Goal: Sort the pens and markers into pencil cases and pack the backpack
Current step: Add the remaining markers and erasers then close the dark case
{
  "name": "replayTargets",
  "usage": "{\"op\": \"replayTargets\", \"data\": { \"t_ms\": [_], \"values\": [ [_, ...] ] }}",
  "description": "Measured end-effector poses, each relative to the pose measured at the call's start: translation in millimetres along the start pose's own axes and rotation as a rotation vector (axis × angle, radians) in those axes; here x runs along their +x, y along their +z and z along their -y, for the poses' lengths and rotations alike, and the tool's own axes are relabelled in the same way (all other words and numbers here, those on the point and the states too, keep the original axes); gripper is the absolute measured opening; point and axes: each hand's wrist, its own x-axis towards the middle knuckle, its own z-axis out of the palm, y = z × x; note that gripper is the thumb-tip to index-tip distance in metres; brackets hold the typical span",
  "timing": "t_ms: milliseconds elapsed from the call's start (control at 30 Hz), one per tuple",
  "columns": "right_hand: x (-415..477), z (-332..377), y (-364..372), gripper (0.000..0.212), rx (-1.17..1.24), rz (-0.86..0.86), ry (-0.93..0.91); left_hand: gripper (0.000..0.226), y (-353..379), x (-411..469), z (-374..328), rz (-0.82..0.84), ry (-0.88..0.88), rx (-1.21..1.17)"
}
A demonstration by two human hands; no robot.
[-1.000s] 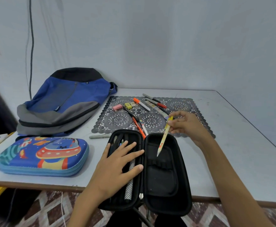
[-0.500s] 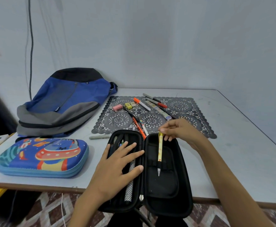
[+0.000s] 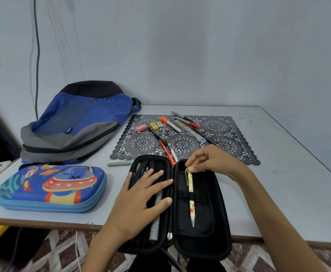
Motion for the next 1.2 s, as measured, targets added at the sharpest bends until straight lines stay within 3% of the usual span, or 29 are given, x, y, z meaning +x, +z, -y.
{"op": "replayTargets", "data": {
  "t_ms": [267,467,567,667,833,933,1000,1100,1200],
  "values": [
    [-1,-5,9,0.014,-0.076,-0.076,-0.044,0.063,0,-1,0,0.006,-0.003,0.002],
    [2,4,4,0.004,-0.144,-0.021,-0.045,0.063,0,-1,0,0.007,-0.002,0.009],
    [22,11,5,0.006,-0.138,-0.198,-0.045,0.063,-1,-1,0,0.011,-0.005,0.009],
    [49,19,15,0.007,-0.254,-0.304,-0.044,0.063,-1,-1,-1,0.015,-0.005,0.012],
    [85,28,37,0.022,-0.487,-0.267,0.081,0.063,1,0,0,0.007,-0.002,0.017],
    [91,34,38,0.012,-0.593,-0.285,0.107,0.062,1,0,2,0.001,0.001,0.022],
    [92,34,37,0.019,-0.636,-0.248,0.141,0.062,2,1,4,-0.006,0.005,0.018],
    [89,30,37,0.027,-0.619,-0.192,0.187,0.064,1,1,4,-0.008,0.008,0.022],
    [80,27,32,0.016,-0.529,-0.351,0.128,0.062,1,1,2,0.0,0.004,0.033]
  ]
}}
